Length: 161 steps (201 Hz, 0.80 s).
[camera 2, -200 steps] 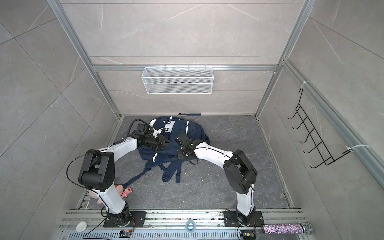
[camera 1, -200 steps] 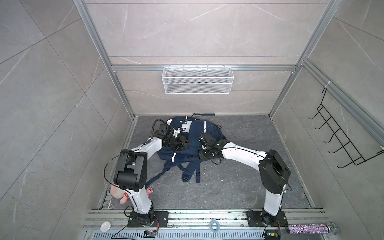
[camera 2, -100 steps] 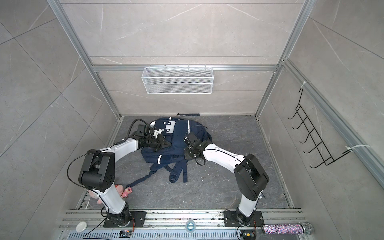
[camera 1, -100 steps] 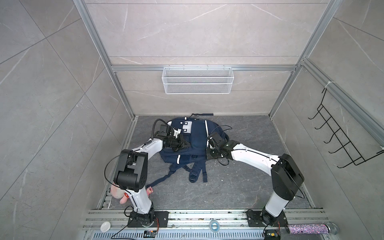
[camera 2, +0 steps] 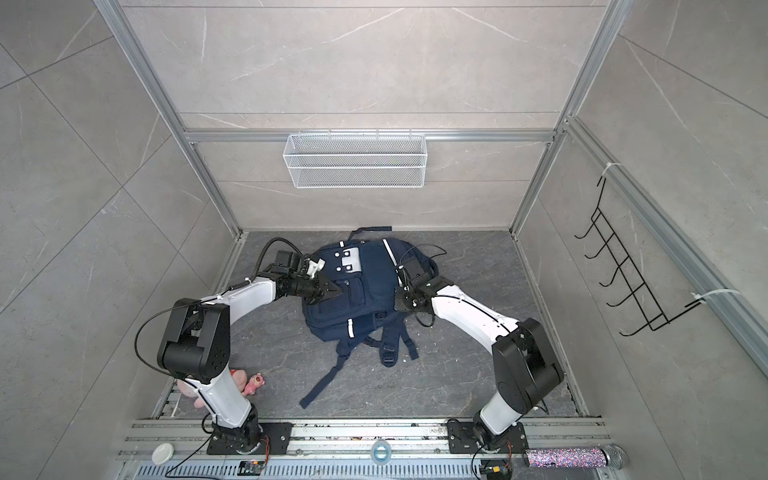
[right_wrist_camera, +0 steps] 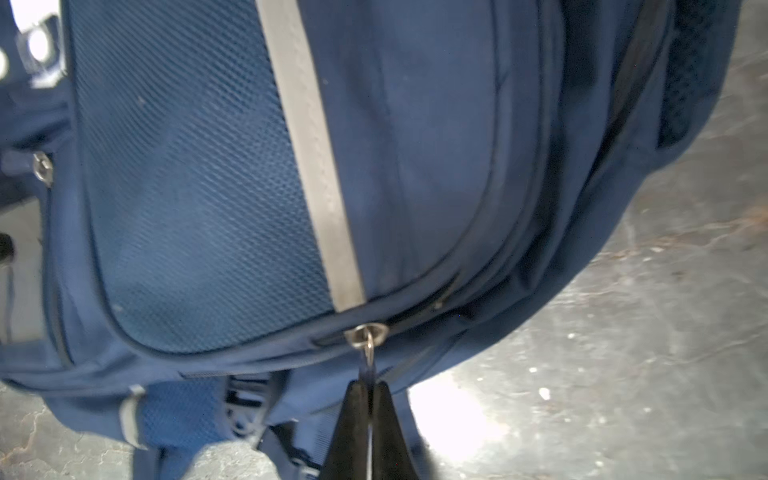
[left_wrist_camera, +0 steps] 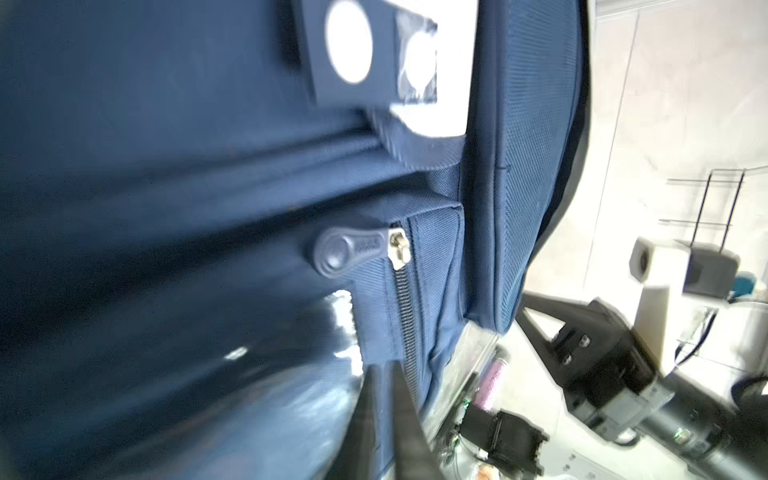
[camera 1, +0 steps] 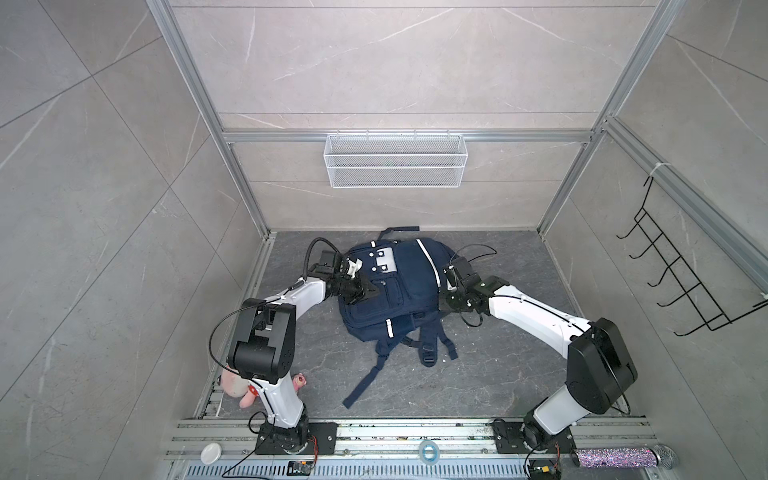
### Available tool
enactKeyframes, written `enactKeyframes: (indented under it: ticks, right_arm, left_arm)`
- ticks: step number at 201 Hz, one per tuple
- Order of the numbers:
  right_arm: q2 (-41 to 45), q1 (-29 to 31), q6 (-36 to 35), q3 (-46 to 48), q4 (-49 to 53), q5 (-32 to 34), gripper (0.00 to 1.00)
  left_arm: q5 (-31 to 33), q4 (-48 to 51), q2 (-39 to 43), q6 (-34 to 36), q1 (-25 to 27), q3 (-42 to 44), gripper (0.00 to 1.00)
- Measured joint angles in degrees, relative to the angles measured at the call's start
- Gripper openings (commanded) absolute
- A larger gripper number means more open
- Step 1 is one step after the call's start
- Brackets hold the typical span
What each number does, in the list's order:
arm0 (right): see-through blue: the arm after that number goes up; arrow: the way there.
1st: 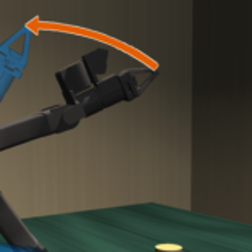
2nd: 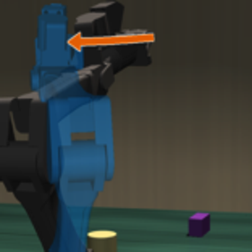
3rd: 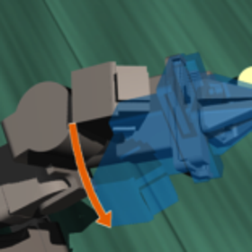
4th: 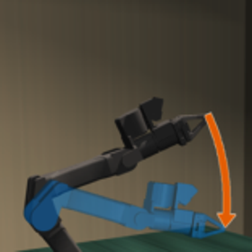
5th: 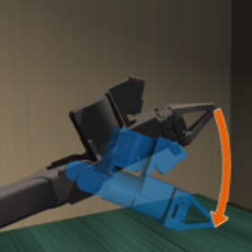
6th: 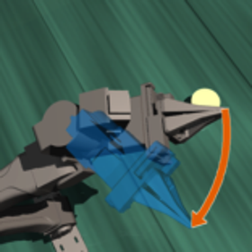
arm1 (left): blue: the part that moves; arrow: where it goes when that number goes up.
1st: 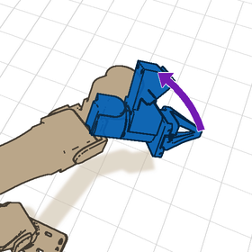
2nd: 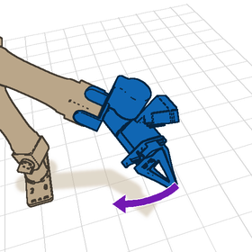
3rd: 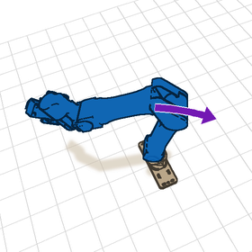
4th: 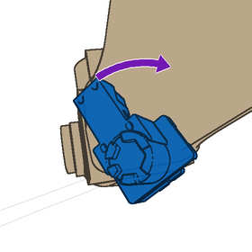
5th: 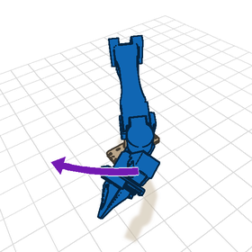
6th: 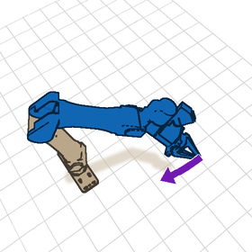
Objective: Pack the student bag
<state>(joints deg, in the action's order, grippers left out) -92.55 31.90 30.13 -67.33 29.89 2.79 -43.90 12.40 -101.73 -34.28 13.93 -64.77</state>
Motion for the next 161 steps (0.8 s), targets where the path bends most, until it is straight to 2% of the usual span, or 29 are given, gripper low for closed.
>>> enactKeyframes:
  ticks: [9,21,75,119,152,161]
  right_arm:
    - [0.0,0.0,-1.1,-0.1,0.1,-0.7,0.0]
    - [0.0,0.5,-2.4,-0.1,0.2,-1.7,0.0]
    - [-1.0,6.3,-6.4,-2.8,0.9,-6.5,0.0]
    - [-1.2,9.0,-6.1,-2.7,-0.2,-7.8,0.0]
    - [-1.2,10.1,-5.0,-1.8,-1.5,-7.9,0.0]
    - [-1.2,10.2,-4.7,-1.4,-1.9,-7.9,0.0]
  left_arm:
    - [0.0,0.7,0.0,0.4,0.4,-0.5,0.5]
    - [0.0,1.3,0.0,0.3,1.7,-1.6,0.54]
    - [0.7,2.7,0.0,-2.7,9.9,-5.4,0.55]
    - [1.8,3.0,-2.2,-6.3,9.0,-5.2,0.49]
    - [3.2,3.5,-2.2,-6.7,8.9,-4.8,0.49]
    - [3.5,3.7,-2.1,-6.7,8.9,-4.7,0.41]
